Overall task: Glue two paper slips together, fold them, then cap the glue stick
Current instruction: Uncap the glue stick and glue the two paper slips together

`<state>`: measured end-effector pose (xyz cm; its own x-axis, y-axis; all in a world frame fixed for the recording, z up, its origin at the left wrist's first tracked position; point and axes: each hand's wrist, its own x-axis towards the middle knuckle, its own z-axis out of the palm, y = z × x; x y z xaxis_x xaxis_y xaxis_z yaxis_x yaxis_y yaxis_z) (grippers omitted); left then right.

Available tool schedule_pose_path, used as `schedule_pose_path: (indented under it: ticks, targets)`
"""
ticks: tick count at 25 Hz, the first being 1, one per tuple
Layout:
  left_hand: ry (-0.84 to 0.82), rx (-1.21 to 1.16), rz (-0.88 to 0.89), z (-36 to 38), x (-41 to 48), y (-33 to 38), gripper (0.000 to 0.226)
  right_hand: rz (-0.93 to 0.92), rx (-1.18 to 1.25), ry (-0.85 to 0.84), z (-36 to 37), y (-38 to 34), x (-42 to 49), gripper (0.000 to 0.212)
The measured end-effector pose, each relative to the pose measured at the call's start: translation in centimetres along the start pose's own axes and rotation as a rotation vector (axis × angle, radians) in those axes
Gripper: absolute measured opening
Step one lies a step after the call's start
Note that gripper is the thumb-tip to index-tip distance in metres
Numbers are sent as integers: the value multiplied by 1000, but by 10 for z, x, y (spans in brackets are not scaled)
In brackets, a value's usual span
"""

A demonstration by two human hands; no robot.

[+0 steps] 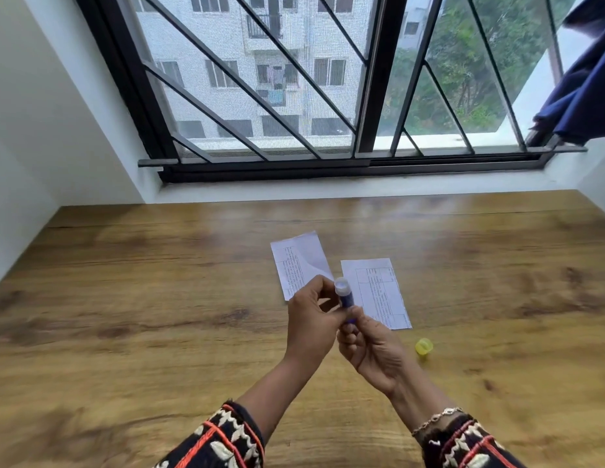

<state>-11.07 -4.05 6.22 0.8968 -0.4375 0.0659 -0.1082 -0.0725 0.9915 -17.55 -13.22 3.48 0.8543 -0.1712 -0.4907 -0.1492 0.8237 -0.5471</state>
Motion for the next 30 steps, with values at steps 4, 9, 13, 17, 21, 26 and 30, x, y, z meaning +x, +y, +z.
schedule_pose_path:
  ticks: [4,9,13,17,21,26,30]
  targets:
    - [-50,-2,-28,-1,-3,5,28,45,-101,71,3,2,0,32]
    - [1,-1,-11,-6,2,1,37,-46,8,-14,-2,2,3,24]
    - [6,-20,-23,-5,3,3,37,-78,64,-79,-7,3,5,58]
    - [-6,-15,-33,-5,3,4,39,-50,34,14,2,2,2,22]
    - [-27,-32,-42,-6,3,6,34,-23,-24,61,5,0,1,26]
    - [3,-42,-45,-8,7,6,32,-65,50,11,8,1,1,22]
    - [4,-43,-55,-6,7,5,33,-52,34,34,11,2,2,24]
